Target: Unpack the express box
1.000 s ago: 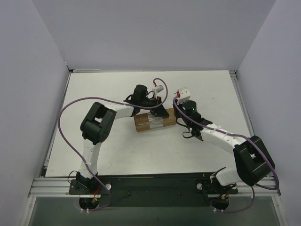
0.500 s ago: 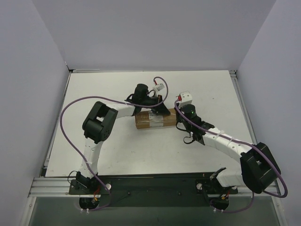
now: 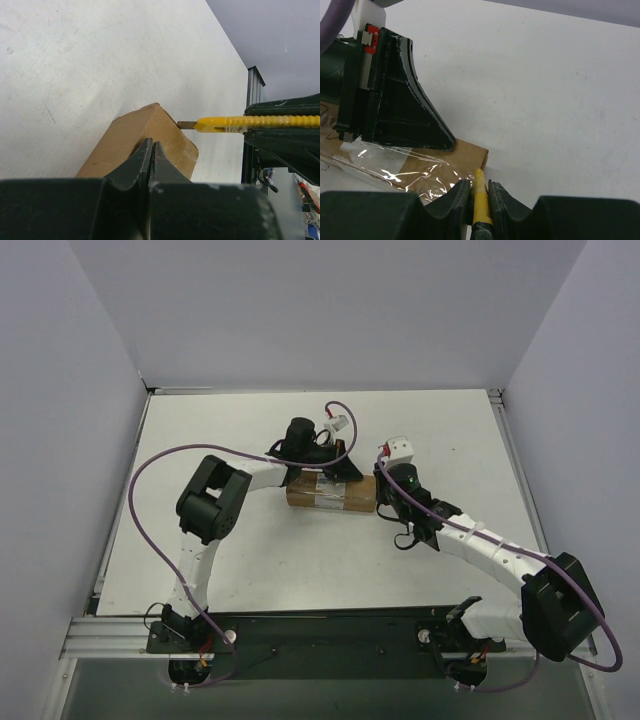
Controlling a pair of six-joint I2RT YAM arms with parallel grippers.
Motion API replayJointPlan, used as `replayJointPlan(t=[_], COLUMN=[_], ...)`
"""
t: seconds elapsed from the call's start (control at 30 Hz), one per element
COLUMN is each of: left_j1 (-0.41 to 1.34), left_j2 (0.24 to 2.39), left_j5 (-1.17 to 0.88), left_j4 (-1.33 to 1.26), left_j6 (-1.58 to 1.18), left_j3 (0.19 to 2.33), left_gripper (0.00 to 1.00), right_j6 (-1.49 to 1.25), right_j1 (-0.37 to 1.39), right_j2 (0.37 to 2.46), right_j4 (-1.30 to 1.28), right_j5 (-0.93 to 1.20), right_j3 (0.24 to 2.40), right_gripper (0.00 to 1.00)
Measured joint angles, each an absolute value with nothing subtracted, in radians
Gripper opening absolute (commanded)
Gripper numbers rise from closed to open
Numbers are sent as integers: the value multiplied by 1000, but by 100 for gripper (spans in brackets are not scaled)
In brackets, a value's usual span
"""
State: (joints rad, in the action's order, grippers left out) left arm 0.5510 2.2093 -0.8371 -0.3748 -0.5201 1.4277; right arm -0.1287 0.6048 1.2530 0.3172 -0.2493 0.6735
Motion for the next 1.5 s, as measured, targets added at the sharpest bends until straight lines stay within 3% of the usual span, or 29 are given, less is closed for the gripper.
replayJointPlan(t=[0.17,0.3,0.4,0.63,1.03,1.5], left_j1=[553,548,535,507,637,725], left_j2=[2213,2206,2155,1855,1870,2006], left_j5=[-839,-849,-855,-826,-651,-466], left_j4=[-402,-399,-338,-226,-473,-705], left_j6=[-540,-506,-399,49,426,433], left_j3=[1428,1428,1407,1162,1015,1033], left_gripper=[0,39,51,63,66,59], right_j6=[-135,-130,-126,-105,-93,-107], right_j1=[625,630,628,620,609,593], right_j2=[1249,1249,1251,1302,1383,1427], right_j4=[299,294,278,251,224,194], right_j5=[-273,-285,-284,-284,-266,-263], right_j3=[675,678,690,745,830,880], right_gripper=[0,0,0,0,0,0])
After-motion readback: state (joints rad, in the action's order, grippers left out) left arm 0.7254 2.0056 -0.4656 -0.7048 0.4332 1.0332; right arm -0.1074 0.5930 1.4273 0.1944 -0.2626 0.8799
